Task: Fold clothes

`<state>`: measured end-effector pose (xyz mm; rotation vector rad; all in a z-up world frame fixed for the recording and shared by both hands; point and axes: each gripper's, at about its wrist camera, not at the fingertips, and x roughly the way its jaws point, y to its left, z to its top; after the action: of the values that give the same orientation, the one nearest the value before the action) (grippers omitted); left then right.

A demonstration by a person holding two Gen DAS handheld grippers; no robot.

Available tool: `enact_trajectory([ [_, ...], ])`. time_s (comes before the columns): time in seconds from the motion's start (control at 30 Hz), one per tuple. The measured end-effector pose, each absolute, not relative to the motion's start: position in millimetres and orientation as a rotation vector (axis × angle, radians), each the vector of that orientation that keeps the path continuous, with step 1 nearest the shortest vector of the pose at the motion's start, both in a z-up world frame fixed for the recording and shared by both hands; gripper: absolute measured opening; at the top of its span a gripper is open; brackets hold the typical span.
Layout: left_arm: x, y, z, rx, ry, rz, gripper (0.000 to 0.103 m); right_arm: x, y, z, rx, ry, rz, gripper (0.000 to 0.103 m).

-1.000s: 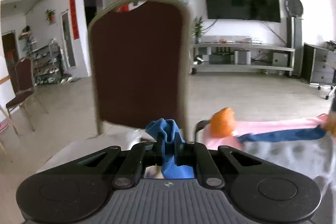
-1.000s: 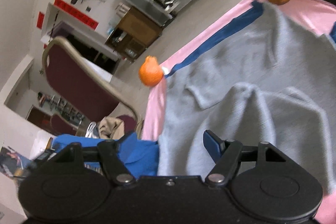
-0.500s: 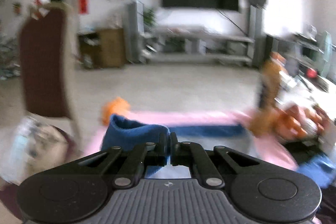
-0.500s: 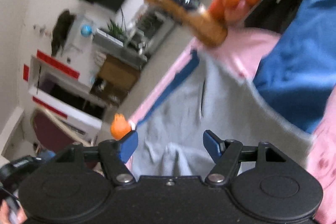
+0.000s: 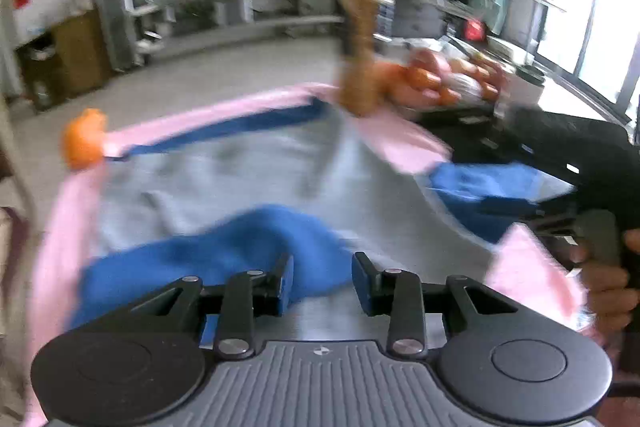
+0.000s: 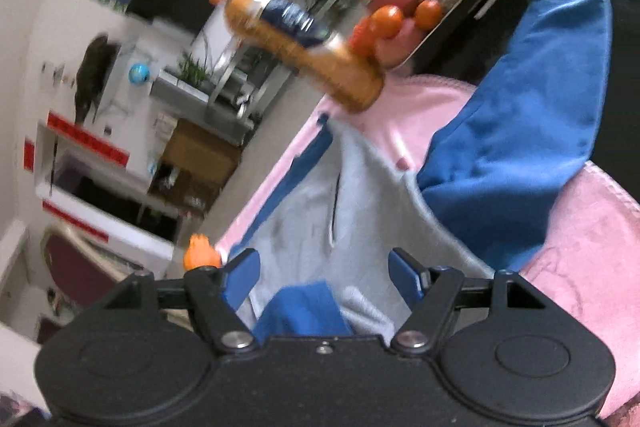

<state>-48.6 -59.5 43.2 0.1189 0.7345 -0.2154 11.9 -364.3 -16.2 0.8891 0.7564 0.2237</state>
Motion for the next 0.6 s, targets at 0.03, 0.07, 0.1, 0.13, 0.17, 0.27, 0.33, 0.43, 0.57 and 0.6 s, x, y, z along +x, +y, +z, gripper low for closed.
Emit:
enact_trajectory([
  [0.03,-47.4,-38.3,43.1,0.118,0.734,-0.171,0.034,13.8,-355.3,-16.5,0.868,0.775,0.248,0.070],
  [0.07,-43.6,-18.2,41.8,0.113,0.745,-0.115,0.034,15.8,-347.1,-17.1,0.855,0.792,0.273,0.070],
  [0.1,-39.7,1.8,40.6,0.108,0.754,-0.059,0.028,17.6,-338.2,-18.5,0.847,0.814,0.303,0.070],
  [0.13,-36.0,21.2,36.4,0.103,0.771,-0.006,0.022,19.7,-328.6,-21.5,0.849,0.842,0.337,0.069],
  [0.17,-32.3,40.0,29.2,0.098,0.796,0.046,0.021,22.0,-320.0,-25.3,0.858,0.870,0.367,0.068],
  [0.27,-26.9,83.3,1.1,0.025,0.838,0.153,0.020,29.5,-294.9,-41.6,0.865,0.978,0.363,0.055],
  [0.33,-28.2,105.2,-19.0,-0.093,0.872,0.171,0.020,36.2,-284.4,-57.2,0.855,1.060,0.288,0.046],
  [0.43,-26.9,116.7,-31.1,-0.214,0.910,0.135,0.023,44.1,-280.5,-84.2,0.952,1.127,0.196,0.044],
  [0.57,-29.8,108.2,-24.1,-0.166,0.847,0.122,0.029,49.4,-278.0,-111.3,1.125,1.113,0.120,0.046],
  [0.6,-28.8,107.2,-25.3,-0.168,0.851,0.115,0.029,50.4,-276.8,-114.5,1.159,1.095,0.111,0.053],
])
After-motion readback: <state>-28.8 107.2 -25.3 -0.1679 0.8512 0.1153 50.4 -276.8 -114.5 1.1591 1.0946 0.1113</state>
